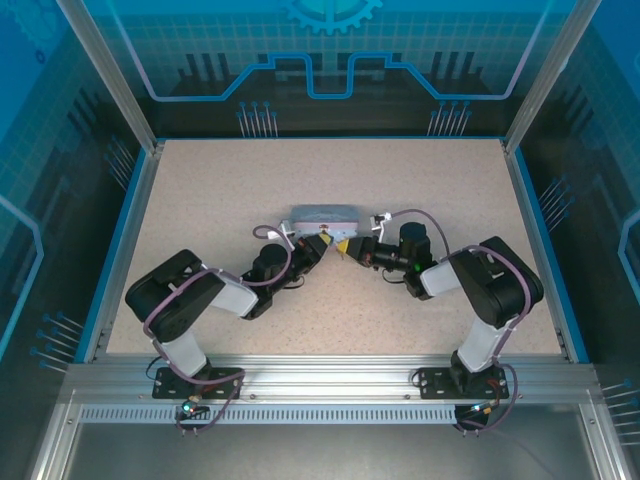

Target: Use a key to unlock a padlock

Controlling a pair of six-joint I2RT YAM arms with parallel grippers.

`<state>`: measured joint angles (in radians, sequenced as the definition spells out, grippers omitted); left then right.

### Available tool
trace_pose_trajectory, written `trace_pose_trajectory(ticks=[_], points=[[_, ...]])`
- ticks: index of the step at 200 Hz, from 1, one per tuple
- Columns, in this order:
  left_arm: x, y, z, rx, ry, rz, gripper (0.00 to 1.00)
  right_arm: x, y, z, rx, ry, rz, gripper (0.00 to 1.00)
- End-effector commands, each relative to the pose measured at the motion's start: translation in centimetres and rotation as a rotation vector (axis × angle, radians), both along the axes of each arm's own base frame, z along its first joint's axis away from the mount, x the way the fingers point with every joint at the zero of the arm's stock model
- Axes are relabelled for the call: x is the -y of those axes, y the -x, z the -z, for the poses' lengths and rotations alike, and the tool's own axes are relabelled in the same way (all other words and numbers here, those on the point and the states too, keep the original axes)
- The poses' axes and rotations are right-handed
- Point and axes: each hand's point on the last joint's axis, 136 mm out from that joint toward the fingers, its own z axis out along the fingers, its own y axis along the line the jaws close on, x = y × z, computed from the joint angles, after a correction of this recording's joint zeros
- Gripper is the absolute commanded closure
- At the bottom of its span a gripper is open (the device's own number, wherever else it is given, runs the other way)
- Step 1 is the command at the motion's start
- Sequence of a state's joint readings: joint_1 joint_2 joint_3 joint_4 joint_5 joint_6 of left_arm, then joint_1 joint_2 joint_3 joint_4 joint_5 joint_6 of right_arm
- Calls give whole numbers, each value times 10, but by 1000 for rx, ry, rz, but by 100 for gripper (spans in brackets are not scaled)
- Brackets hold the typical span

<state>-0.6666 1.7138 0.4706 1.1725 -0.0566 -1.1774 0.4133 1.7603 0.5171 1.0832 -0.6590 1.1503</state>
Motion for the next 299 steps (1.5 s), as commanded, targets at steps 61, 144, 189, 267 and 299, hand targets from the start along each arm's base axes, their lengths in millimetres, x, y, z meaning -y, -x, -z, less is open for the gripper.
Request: trace_pose_trajectory(ticks=[61,144,189,267,299], points=[[28,12,-42,89,86,131,100,-14,-6,-31,102,-53,-55,100],[25,21,-25,56,59,149,100,7,-11,-31,106,-10,-21,100],[28,25,-25,64,70,178,100,15,-17,-30,101,-8,-2,100],[34,27,-25,68,80,206,100,19,-21,-33,101,-17,7,100],[36,26,-26,69,87,210,100,17,-21,-31,92,-22,6,100]])
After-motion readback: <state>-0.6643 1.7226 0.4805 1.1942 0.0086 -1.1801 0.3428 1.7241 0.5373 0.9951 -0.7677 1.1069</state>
